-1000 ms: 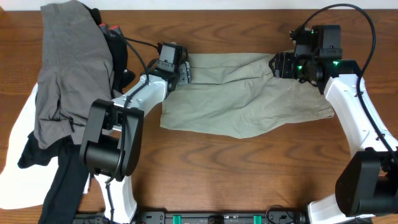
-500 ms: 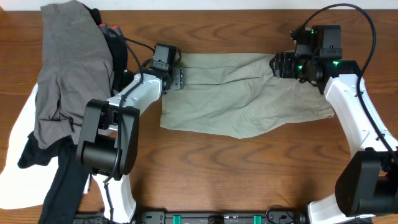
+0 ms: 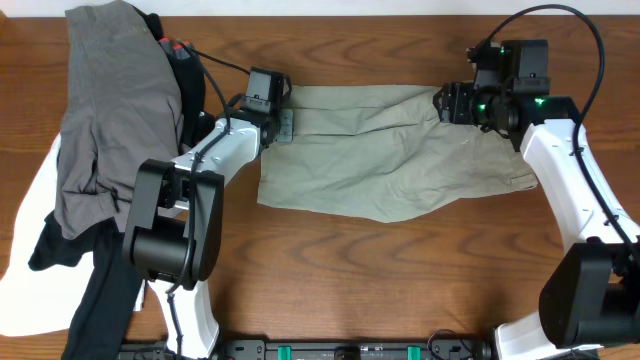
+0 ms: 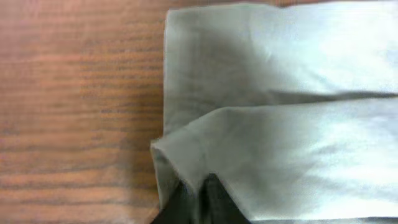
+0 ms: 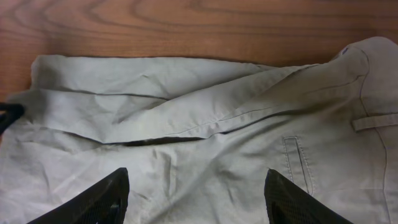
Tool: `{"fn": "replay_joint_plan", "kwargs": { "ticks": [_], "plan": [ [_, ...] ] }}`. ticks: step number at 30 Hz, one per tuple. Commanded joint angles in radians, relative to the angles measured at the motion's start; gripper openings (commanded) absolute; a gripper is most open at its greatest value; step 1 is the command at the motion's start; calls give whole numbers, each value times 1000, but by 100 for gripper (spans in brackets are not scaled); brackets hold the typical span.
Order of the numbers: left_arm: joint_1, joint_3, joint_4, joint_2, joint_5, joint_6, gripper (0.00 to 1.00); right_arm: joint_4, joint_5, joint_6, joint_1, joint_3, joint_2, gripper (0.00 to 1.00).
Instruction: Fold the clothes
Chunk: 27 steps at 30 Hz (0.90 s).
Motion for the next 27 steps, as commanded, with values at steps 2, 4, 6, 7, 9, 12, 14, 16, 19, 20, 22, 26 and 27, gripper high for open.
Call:
{"fn": "replay_joint_plan", "kwargs": {
  "ticks": [2,4,6,7,9,12,14,16,19,20,22,26,27],
  "plan": [
    [0,11,24,-27,9,11,6,-1,7,10,8,5,1,68],
    [0,21,38,-48,4,10,6,0,7,10,8,5,1,68],
    [0,39,46,-69,-23,9,5,1,7,10,8,5,1,68],
    [1,52,51,-81,-42,9,6,1,7,10,8,5,1,68],
    [2,79,59,-95,-74,9,6,1,8,10,8,5,1,68],
    [2,108,97,-96,-116,9,6,0,8,10,8,5,1,68],
    [5,107,149,-91,-122,8,6,-1,7,10,8,5,2,68],
    [7,107,192,-77,-124,8,6,0,8,10,8,5,2,67],
    [8,107,254,-31,-161,1,6,-1,8,10,8,3,2,67],
    [8,107,281,1,-184,2,6,-1,10,10,8,2,2,67],
    [8,107,315,46,-211,2,7,-1,24,10,8,0,2,67],
    [24,107,404,165,-261,1,98,-1,68,10,8,-8,3,66],
    [29,107,402,177,-261,1,98,-5,83,10,8,-8,3,66]
  ]
}}
